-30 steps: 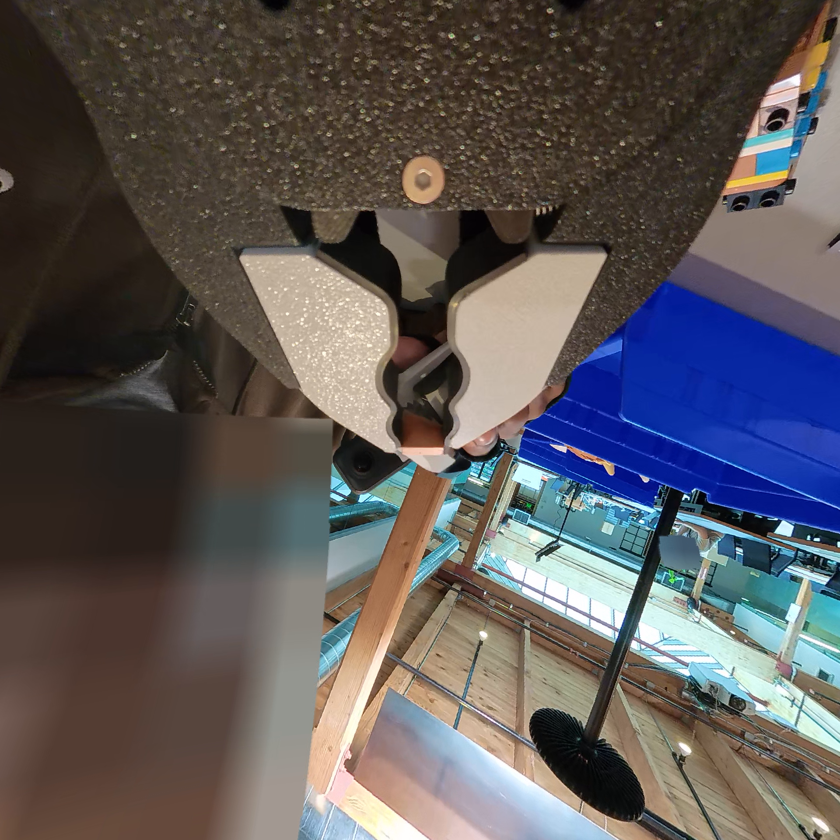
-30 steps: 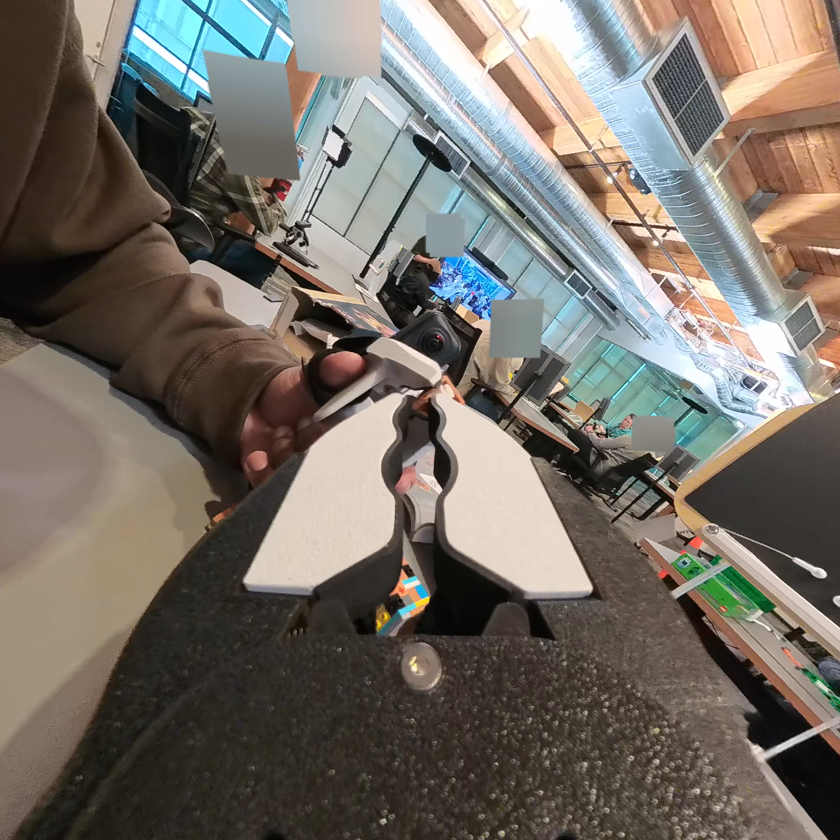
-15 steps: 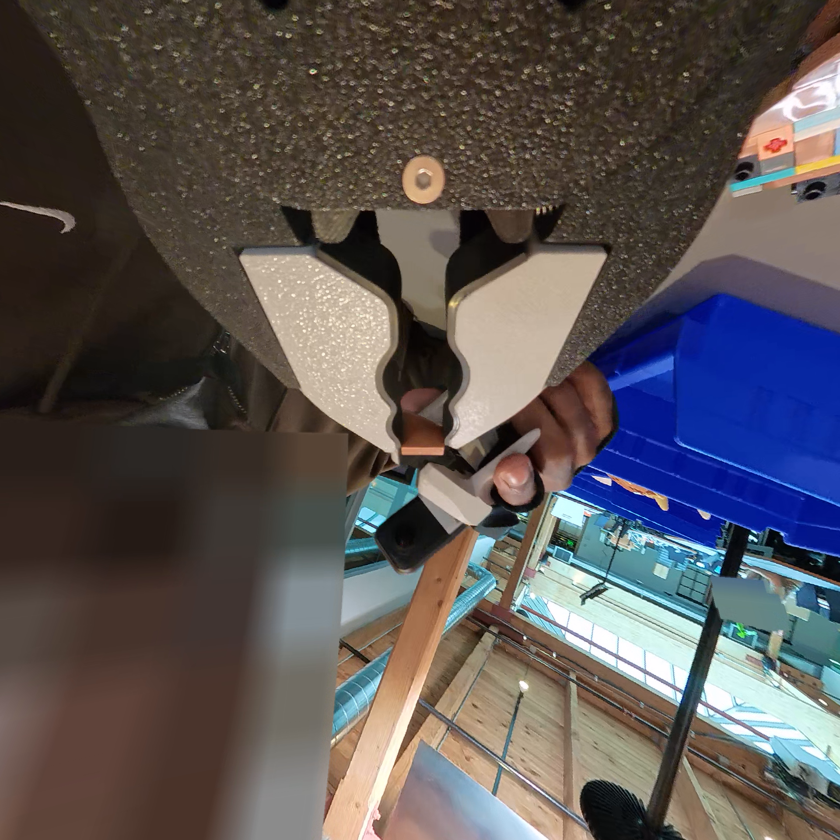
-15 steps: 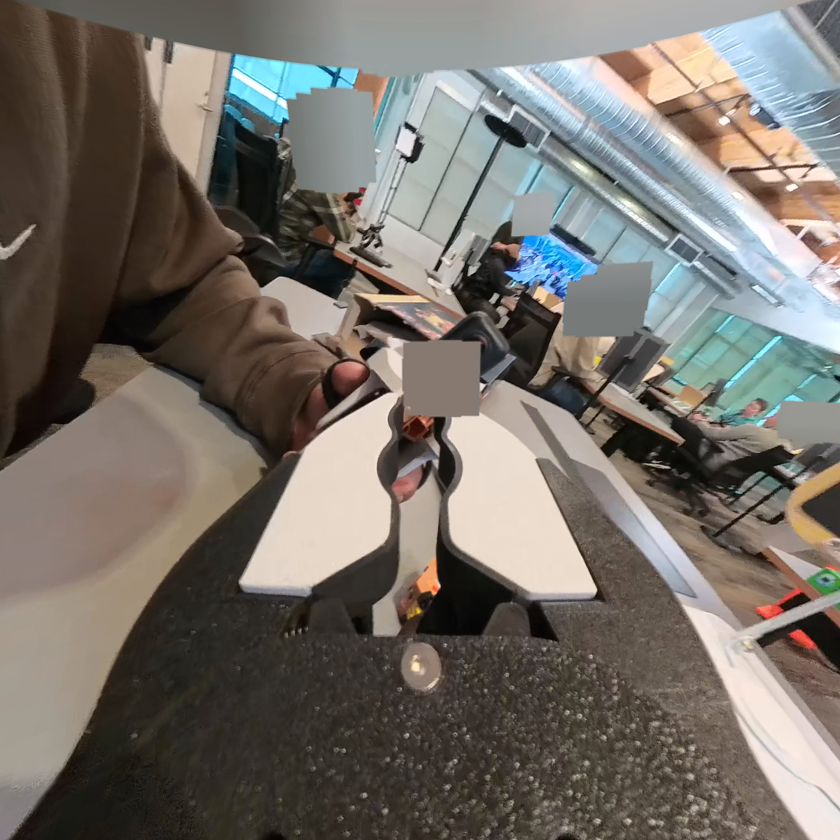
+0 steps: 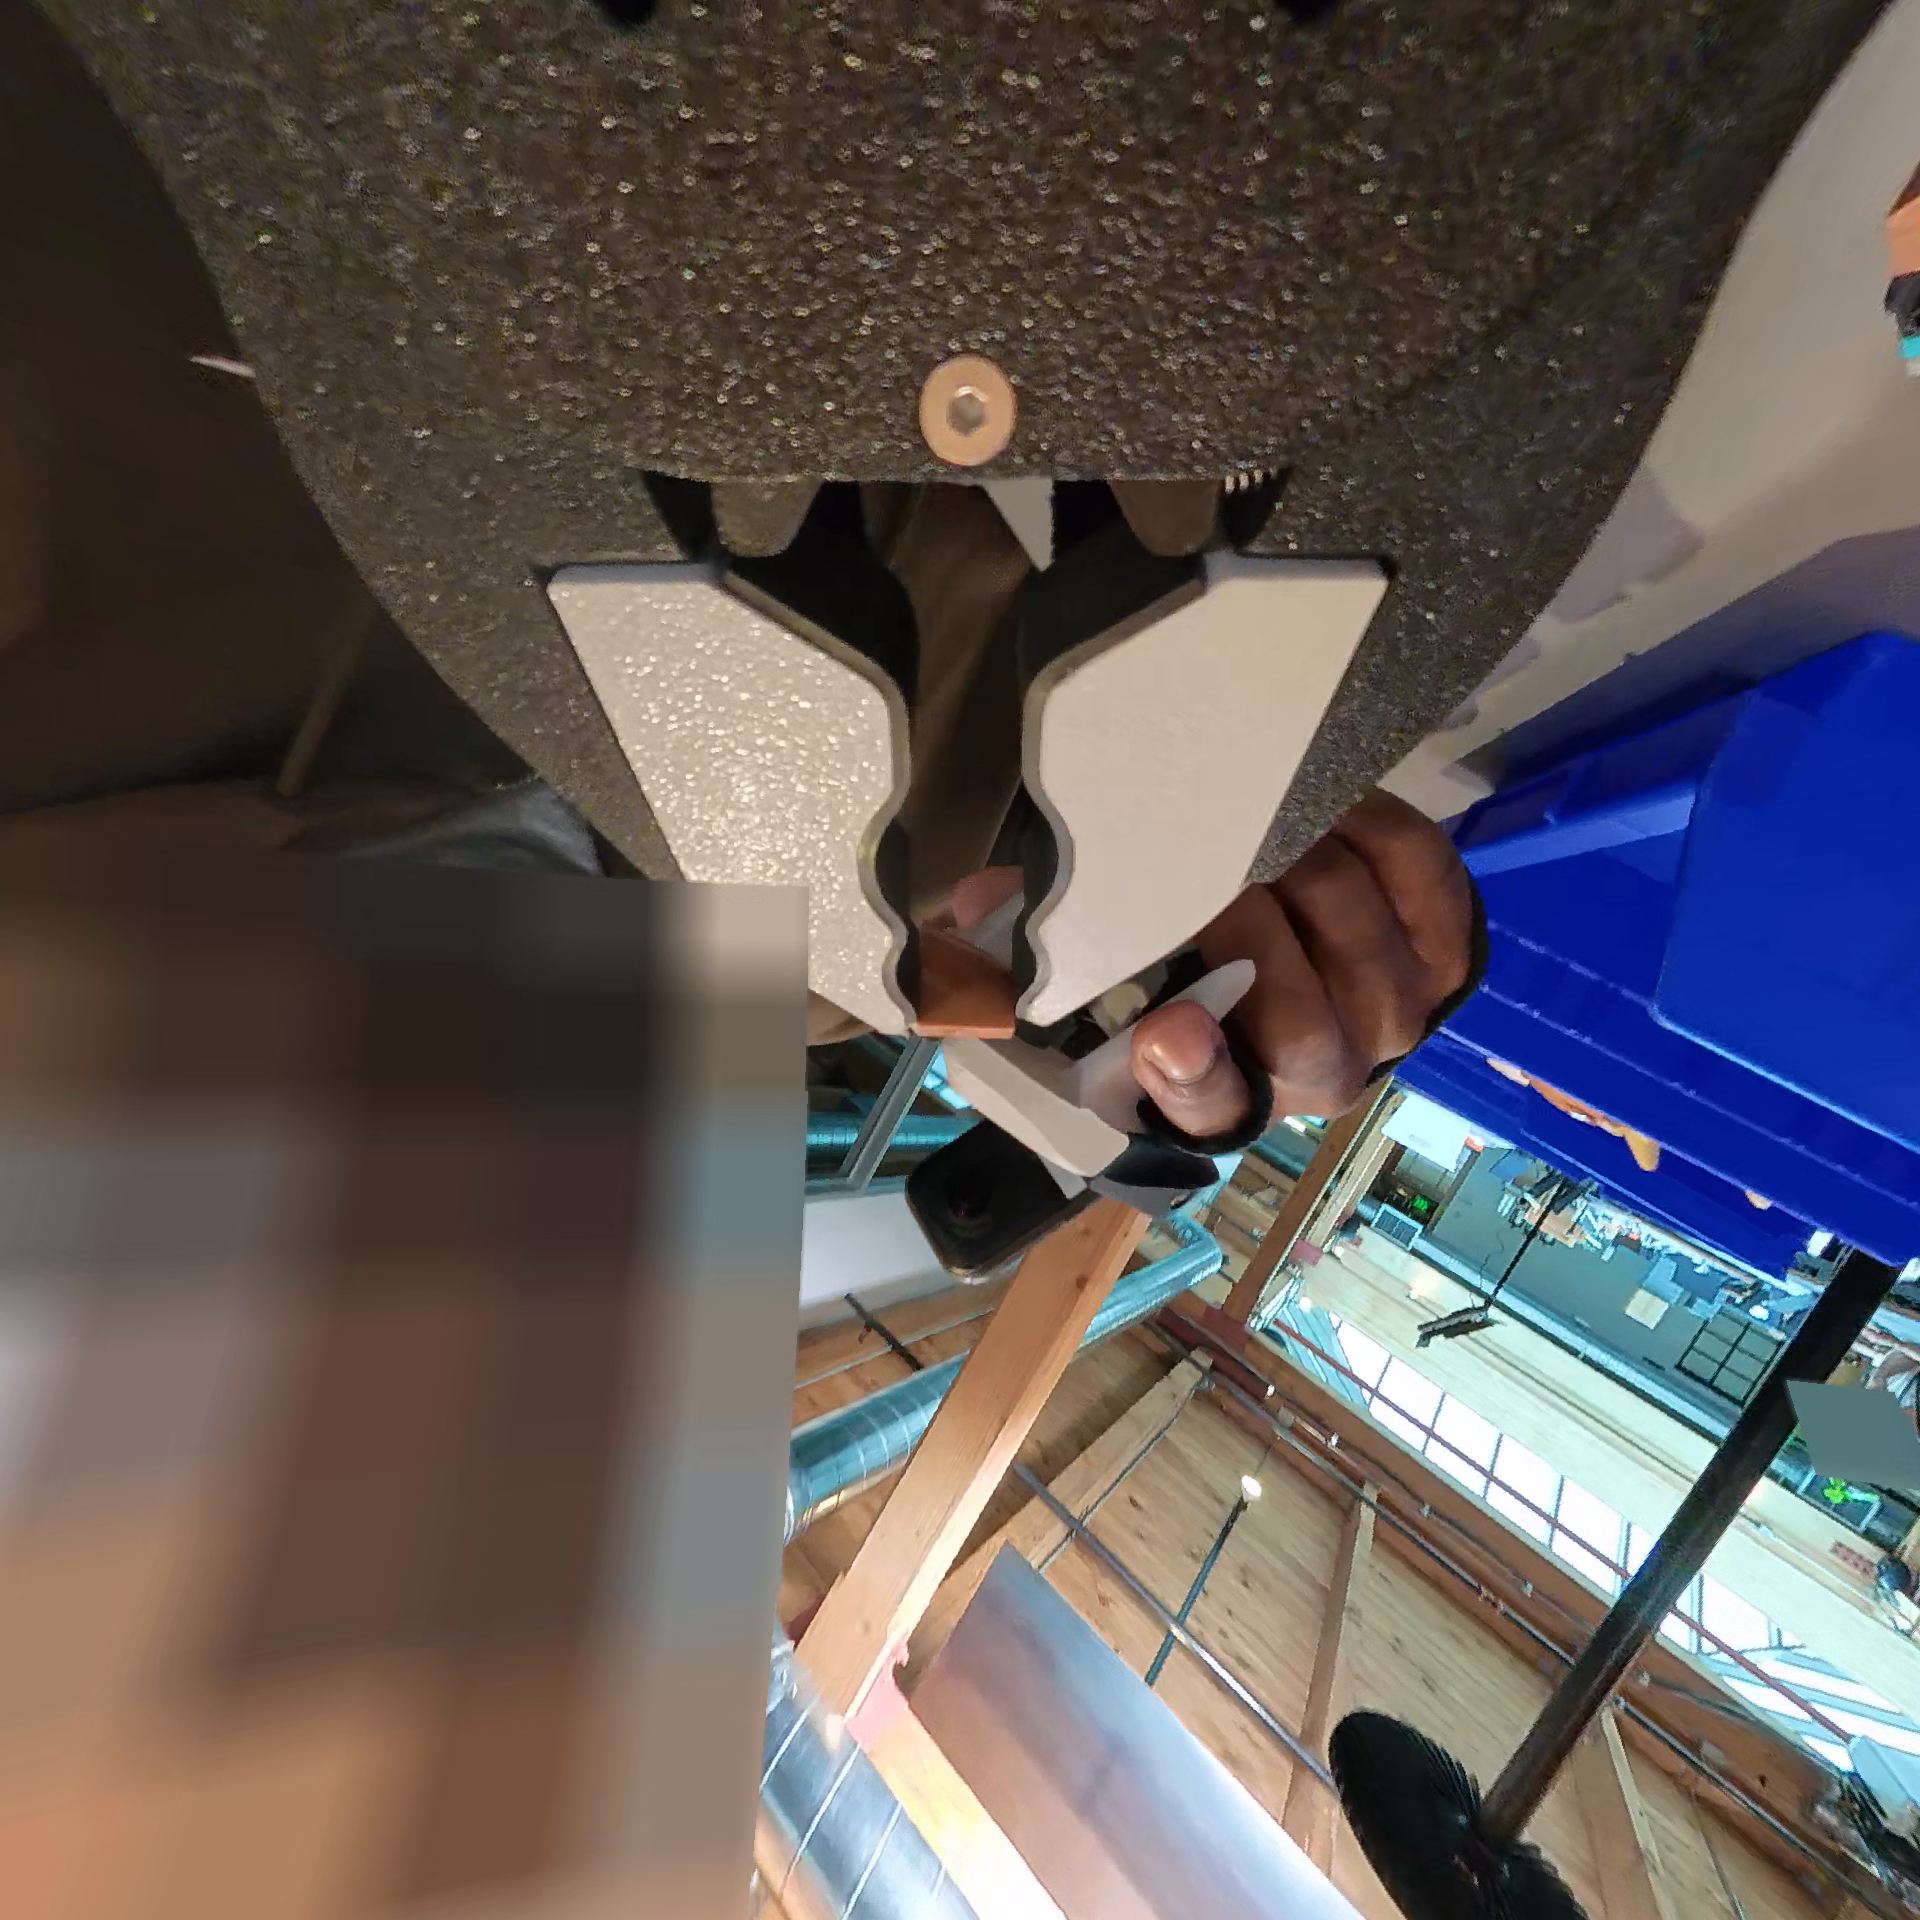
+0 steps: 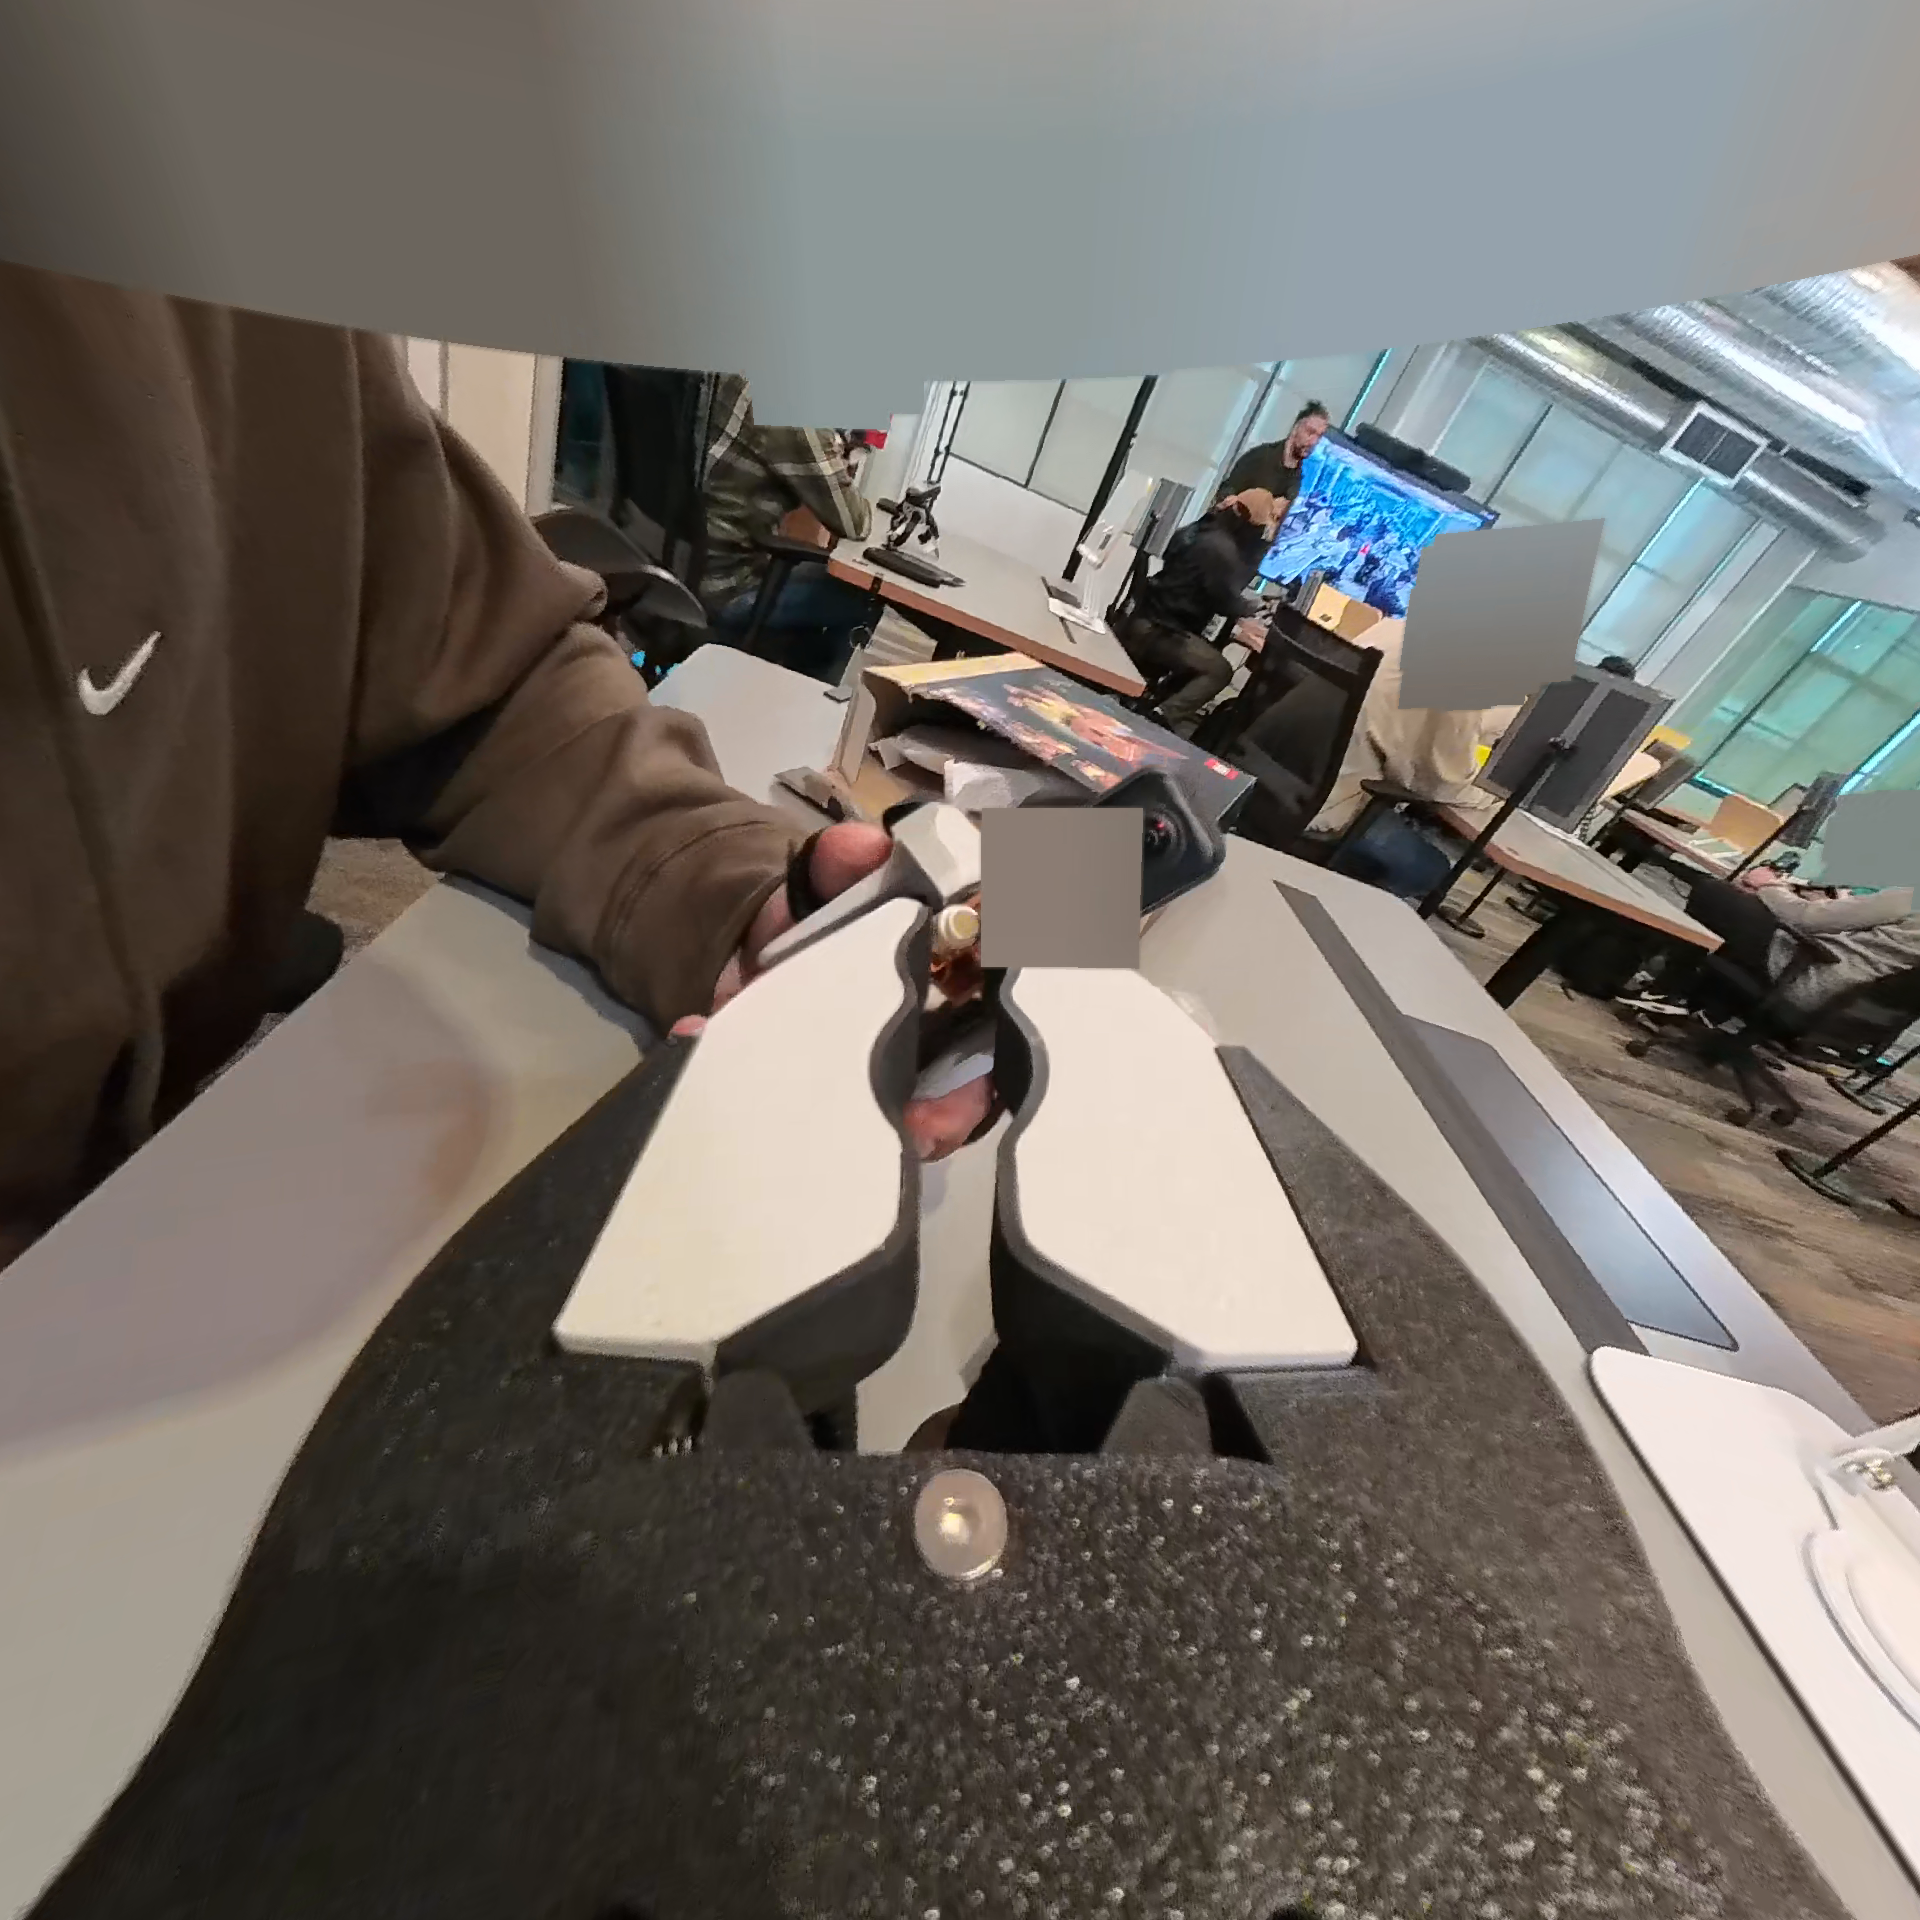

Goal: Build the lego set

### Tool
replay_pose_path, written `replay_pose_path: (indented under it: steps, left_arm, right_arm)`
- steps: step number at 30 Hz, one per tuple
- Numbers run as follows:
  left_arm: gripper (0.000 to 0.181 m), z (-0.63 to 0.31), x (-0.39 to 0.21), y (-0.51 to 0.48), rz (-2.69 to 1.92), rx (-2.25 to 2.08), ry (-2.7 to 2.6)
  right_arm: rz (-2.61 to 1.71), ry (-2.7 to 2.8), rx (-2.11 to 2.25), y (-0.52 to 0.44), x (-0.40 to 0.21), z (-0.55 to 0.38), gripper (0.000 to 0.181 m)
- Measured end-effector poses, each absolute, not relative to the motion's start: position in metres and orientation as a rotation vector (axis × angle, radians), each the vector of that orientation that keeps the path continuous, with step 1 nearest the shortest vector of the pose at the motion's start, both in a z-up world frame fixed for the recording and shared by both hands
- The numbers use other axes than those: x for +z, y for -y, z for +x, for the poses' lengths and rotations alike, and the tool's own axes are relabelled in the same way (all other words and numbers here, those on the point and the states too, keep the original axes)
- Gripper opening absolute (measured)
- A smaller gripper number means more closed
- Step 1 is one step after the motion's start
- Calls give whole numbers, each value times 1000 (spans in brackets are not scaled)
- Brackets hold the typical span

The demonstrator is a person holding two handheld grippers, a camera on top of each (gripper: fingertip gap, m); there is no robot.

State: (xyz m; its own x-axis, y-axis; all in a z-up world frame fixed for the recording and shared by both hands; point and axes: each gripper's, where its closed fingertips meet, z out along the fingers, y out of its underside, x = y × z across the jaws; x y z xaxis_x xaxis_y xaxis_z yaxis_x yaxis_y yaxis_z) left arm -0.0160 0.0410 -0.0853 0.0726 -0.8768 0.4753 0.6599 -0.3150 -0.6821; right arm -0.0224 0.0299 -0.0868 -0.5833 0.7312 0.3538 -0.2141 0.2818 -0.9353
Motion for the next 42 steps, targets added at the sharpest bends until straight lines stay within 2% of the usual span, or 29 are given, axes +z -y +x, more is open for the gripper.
replay_pose_path:
  steps: [10, 42]
  left_arm:
    - [17, -25, -66, -36, -865, -1734, -119]
    - [16, -46, -65, -43, -694, -1799, 100]
  right_arm:
    - [-592, 1535, 1451, -34, -61, -38, 8]
    - [-500, 1534, 1294, -29, -65, -40, 15]
